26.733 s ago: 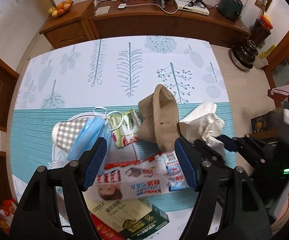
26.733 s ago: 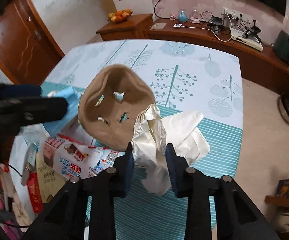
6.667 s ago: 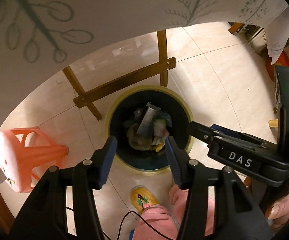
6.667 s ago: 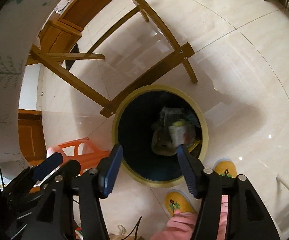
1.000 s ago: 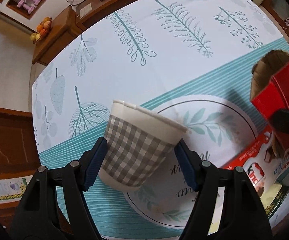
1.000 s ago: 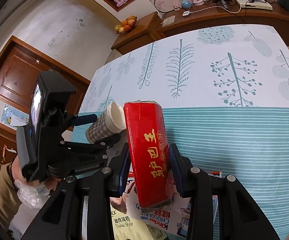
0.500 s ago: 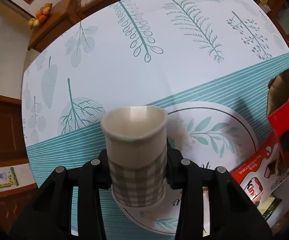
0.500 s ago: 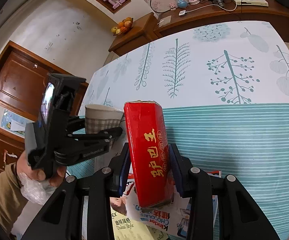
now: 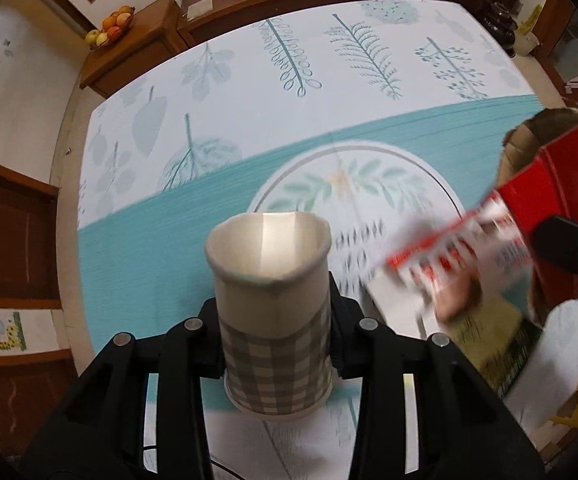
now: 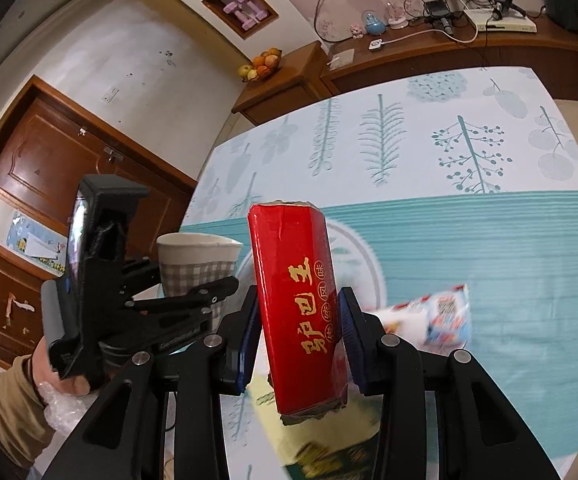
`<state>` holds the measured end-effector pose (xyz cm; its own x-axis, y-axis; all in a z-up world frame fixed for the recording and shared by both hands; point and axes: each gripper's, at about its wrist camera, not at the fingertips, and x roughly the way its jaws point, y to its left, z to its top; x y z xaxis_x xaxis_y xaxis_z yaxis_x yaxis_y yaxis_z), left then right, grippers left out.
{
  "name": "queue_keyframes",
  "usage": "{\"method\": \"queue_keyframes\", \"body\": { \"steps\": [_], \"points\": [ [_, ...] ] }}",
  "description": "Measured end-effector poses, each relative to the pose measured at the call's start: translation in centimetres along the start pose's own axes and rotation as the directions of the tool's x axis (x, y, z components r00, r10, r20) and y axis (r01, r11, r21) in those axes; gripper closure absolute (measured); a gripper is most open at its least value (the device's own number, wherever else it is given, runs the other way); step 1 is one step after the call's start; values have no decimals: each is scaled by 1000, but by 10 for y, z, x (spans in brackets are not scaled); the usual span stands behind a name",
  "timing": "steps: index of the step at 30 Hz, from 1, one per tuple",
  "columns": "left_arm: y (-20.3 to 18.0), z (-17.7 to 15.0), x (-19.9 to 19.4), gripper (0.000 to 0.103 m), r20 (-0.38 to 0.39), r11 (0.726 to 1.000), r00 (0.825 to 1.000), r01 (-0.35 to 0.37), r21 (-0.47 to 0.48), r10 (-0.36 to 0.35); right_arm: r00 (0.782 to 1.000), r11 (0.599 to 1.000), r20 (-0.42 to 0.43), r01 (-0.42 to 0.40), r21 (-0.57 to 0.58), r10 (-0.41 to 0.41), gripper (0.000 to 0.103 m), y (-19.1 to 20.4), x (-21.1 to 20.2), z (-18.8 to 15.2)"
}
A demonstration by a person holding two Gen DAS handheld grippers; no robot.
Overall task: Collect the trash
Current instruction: 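Carry the paper cup with the left tool while the right carries the red box to the bin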
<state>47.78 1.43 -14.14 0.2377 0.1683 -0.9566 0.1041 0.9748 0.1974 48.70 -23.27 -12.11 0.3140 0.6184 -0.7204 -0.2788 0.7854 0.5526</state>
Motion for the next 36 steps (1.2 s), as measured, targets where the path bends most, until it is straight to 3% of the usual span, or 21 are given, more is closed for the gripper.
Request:
{"method": "queue_keyframes", "body": {
  "steps": [8, 12, 22, 29, 36],
  "points": [
    [11, -95, -58, 70, 47, 996, 996, 81, -28, -80, 999, 999, 10, 33, -14, -33, 66, 60, -28, -73],
    [13, -147, -78, 70, 76, 993, 990, 116, -5, -115, 997, 998, 17, 70, -2, -70, 66, 93, -38, -129],
    [13, -294, -106, 70, 126, 965, 959, 243, 103, -255, 979, 979, 87, 175, 108, -185, 66, 168, -56, -287],
    [7, -373, -101, 70, 81, 945, 950, 287, 156, -302, 972, 952, 46, 214, 221, -229, 66, 194, -54, -388],
    [-20, -433, -92, 69, 26, 924, 941, 327, 197, -338, 966, 919, -33, 254, 303, -257, 66, 186, -54, -459]
  ]
}}
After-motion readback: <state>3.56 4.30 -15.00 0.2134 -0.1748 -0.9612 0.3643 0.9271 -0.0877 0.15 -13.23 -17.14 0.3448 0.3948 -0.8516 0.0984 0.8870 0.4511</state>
